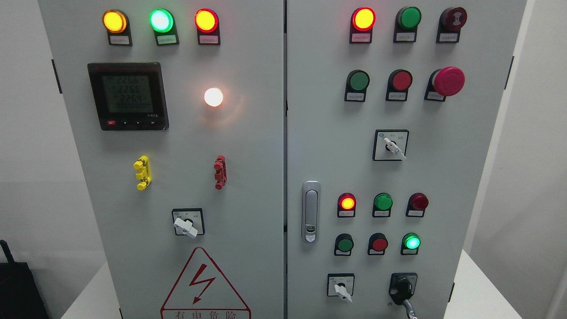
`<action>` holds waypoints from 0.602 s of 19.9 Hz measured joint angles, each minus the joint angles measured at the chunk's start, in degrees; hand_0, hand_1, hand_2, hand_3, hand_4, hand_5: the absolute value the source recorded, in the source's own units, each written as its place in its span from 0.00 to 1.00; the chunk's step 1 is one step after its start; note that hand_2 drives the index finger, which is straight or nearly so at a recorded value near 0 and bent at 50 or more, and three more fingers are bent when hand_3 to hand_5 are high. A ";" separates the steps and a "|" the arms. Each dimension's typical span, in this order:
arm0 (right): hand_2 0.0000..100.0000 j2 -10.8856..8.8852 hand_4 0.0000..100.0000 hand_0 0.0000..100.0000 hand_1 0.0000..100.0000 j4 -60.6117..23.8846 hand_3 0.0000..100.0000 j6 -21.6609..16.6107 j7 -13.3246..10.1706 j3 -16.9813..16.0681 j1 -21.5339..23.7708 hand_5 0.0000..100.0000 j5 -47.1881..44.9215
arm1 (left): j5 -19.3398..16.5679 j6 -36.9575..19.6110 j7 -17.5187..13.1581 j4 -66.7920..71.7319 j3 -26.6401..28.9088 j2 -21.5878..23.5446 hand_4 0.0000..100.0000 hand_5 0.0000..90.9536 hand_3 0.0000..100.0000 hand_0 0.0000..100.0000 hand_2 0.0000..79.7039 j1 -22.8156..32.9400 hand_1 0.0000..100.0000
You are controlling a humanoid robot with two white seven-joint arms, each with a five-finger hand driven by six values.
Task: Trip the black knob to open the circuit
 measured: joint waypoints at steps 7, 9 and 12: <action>0.00 -0.05 1.00 0.96 0.95 -0.35 1.00 0.00 0.14 -1.24 0.00 0.92 -0.11 | 0.00 0.00 0.00 0.00 0.00 0.00 0.00 0.00 0.00 0.12 0.00 0.00 0.39; 0.00 -0.11 1.00 0.96 0.96 -0.41 1.00 0.00 0.22 -1.67 0.00 0.92 -0.16 | 0.00 0.00 0.00 0.00 0.00 0.00 0.00 0.00 0.00 0.12 0.00 0.00 0.39; 0.00 -0.30 1.00 0.96 0.96 -1.24 1.00 -0.13 0.27 -2.34 0.00 0.92 -0.37 | 0.00 0.00 0.00 0.00 0.00 0.00 0.00 0.00 0.00 0.12 0.00 0.00 0.39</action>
